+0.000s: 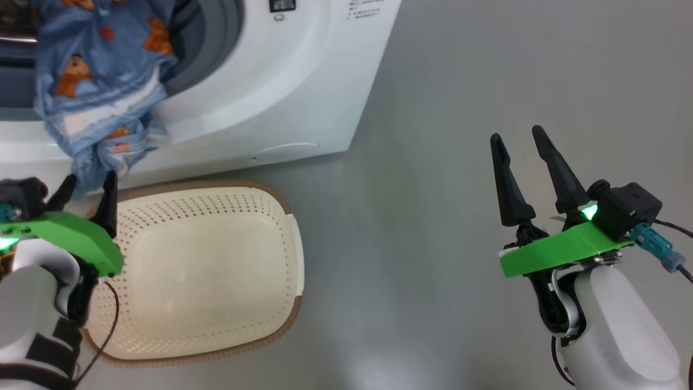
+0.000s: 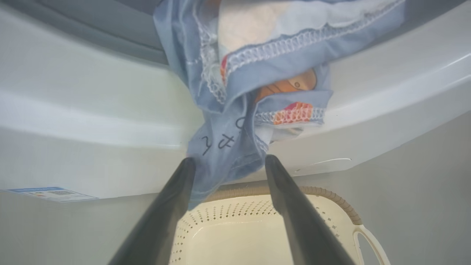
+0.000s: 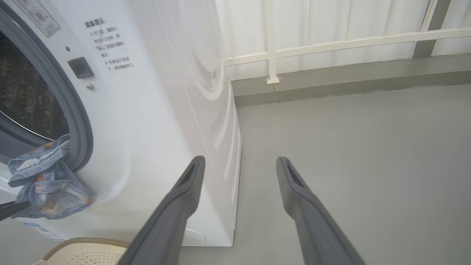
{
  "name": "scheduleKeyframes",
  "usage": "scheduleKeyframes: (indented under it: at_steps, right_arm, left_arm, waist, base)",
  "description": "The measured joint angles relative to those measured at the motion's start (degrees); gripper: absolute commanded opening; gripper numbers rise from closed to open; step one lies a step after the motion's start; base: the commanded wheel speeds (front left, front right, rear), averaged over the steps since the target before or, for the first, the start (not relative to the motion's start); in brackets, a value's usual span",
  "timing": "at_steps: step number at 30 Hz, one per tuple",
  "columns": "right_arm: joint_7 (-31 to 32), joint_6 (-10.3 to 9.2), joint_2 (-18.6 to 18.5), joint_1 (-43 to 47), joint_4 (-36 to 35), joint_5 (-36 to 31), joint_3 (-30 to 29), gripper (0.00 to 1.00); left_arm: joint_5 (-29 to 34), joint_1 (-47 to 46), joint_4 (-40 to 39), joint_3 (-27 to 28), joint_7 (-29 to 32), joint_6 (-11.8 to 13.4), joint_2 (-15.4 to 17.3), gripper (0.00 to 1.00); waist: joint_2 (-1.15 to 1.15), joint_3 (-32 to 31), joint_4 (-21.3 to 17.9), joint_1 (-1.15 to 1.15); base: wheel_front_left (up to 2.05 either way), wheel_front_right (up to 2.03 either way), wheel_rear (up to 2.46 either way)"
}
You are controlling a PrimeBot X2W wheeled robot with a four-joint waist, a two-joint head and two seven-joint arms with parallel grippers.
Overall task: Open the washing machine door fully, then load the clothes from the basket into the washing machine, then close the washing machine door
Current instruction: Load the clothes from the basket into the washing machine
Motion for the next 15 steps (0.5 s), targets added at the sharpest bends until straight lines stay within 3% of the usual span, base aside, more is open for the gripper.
scheduleKeyframes:
  at_steps: [15]
  right_arm:
    - [0.0, 0.00, 1.5, -1.9, -1.2, -0.5, 0.0, 1.00]
  left_arm:
    - [-4.5, -8.8, 6.3, -5.0, -2.5, 0.0, 3.6, 1.00]
  waist:
    - [0.00, 6.4, -3.7, 0.00]
  base:
    - [0.00, 0.00, 0.00]
